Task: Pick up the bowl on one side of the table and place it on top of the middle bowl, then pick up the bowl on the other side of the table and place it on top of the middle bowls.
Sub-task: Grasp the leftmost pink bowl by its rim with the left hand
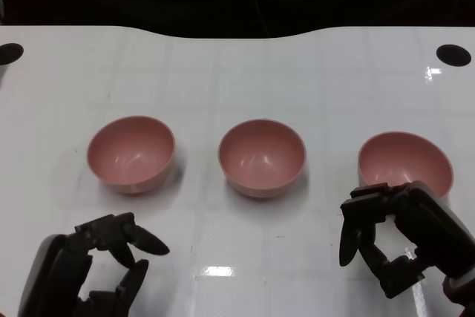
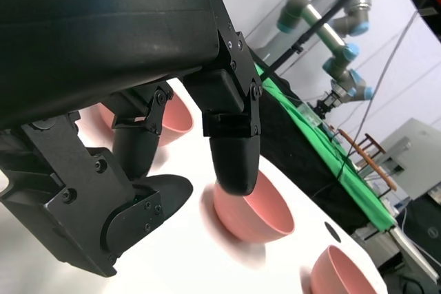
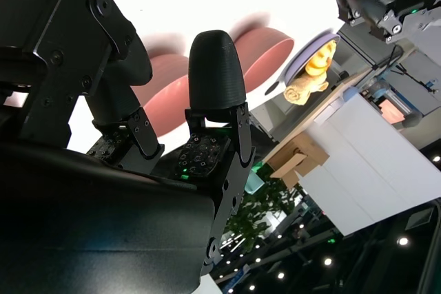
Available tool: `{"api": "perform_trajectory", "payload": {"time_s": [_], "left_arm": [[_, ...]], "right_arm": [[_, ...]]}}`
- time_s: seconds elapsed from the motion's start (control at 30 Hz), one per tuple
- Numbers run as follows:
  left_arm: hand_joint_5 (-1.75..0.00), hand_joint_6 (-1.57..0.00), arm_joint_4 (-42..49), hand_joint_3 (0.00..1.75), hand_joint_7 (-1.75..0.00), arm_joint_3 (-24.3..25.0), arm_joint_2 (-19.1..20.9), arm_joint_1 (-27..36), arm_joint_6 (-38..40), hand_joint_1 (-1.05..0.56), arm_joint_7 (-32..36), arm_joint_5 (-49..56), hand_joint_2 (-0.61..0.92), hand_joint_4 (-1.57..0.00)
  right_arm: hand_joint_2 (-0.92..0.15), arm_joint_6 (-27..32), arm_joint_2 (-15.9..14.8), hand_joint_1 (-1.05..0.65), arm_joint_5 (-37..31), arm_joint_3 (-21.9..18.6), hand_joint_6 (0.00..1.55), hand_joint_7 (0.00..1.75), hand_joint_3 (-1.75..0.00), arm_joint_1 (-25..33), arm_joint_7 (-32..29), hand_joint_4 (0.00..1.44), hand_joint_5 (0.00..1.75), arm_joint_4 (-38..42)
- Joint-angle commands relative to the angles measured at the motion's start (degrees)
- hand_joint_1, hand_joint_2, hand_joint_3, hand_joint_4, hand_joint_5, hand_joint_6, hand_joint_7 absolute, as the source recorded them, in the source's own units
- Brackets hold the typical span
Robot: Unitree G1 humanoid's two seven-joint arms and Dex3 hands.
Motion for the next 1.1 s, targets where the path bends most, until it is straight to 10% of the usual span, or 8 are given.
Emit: {"api": "perform_trajectory", "payload": {"time_s": [0.03, 0.37, 0.73, 1.1], "left_arm": [[-1.14, -0.79, -6.4, 0.95, -0.56, 0.3, 1.3, 2.0, 6.4, -0.11, -2.5, -0.3, 0.48, -0.68], [-0.84, -0.66, -23.6, 0.10, -0.03, 0.5, 3.5, 4.8, 24.9, -0.24, -7.6, 5.4, 0.91, -0.50], [-0.37, -0.48, -28.3, 0.04, 0.00, -2.0, 5.1, -0.3, 40.9, -0.46, -8.0, 18.8, 0.92, -0.43], [-0.31, -0.36, -29.3, 0.08, 0.00, -6.2, 6.2, -3.9, 49.3, -0.57, -8.1, 28.2, 0.92, -0.39]], "right_arm": [[0.01, 0.2, -0.4, 0.38, 1.1, -0.2, 1.07, 1.19, -1.75, 0.8, 0.3, 1.04, 1.68, -0.8], [0.02, 0.4, -0.3, 0.38, 0.8, -0.2, 1.06, 1.19, -1.75, 0.9, 0.5, 1.04, 1.68, -1.1], [0.01, 0.0, -0.3, 0.41, 0.1, -0.3, 1.07, 1.19, -1.72, 0.3, -0.1, 1.05, 1.67, 0.2], [0.02, 0.3, -0.2, 0.43, 0.2, -0.3, 1.08, 1.18, -1.73, 0.2, -0.1, 1.07, 1.66, 0.2]]}}
